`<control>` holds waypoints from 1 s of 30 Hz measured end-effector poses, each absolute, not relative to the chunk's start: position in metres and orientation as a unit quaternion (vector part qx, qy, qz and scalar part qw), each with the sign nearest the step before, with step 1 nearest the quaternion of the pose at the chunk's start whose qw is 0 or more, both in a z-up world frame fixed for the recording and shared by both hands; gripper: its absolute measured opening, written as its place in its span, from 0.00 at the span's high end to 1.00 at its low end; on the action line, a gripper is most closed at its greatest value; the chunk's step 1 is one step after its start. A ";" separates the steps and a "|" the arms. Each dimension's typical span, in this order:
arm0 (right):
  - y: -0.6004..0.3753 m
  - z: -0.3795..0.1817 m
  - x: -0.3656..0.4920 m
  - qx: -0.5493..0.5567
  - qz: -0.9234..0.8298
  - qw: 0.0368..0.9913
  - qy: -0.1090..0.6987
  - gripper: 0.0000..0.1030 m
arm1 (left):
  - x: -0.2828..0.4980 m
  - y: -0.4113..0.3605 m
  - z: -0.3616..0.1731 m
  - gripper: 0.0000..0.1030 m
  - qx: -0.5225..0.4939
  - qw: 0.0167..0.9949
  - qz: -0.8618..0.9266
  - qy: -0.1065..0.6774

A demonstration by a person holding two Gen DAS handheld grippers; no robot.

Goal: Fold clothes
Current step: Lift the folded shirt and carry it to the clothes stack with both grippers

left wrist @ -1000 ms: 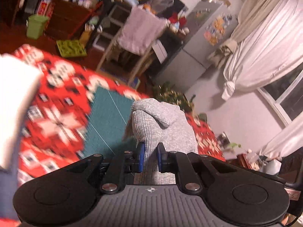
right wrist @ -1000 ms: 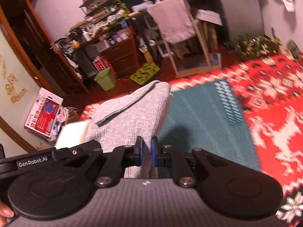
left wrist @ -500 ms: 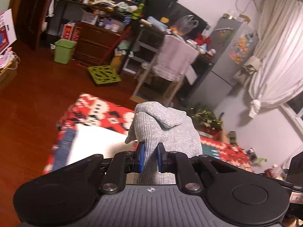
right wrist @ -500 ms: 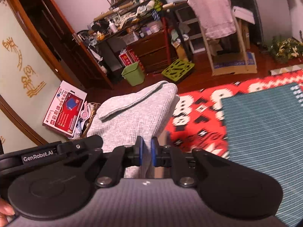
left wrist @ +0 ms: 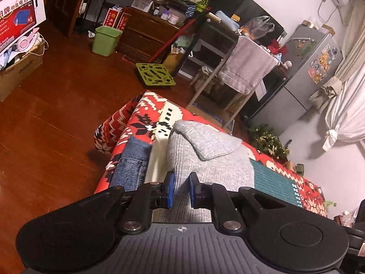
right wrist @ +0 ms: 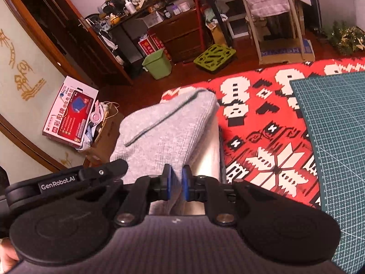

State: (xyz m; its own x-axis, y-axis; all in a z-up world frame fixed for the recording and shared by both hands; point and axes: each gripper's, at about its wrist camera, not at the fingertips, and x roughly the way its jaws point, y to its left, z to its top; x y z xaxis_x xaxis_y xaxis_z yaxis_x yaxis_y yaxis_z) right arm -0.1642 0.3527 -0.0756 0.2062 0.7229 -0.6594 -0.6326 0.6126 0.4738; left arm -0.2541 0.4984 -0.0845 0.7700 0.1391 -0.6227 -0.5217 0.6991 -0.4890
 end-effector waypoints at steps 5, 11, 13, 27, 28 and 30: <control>0.337 -0.072 -0.140 0.072 0.446 0.767 0.456 0.66 | -0.266 0.504 -0.087 0.76 -0.367 0.871 0.185 0.269; 0.332 -0.073 -0.079 0.135 0.422 0.759 0.478 0.48 | -0.279 0.522 -0.073 0.62 -0.372 0.871 0.204 0.248; 0.339 -0.082 -0.055 0.162 0.414 0.743 0.501 0.47 | -0.274 0.532 -0.070 0.62 -0.385 0.869 0.195 0.242; 0.398 -0.123 -0.006 0.189 0.415 0.698 0.553 0.84 | -0.206 0.563 -0.087 0.88 -0.429 0.847 0.135 0.282; 0.399 -0.118 -0.009 0.177 0.420 0.708 0.540 0.86 | -0.207 0.561 -0.088 0.91 -0.422 0.853 0.135 0.276; 0.400 -0.106 -0.018 0.152 0.439 0.730 0.502 0.87 | -0.210 0.557 -0.088 0.92 -0.406 0.864 0.137 0.264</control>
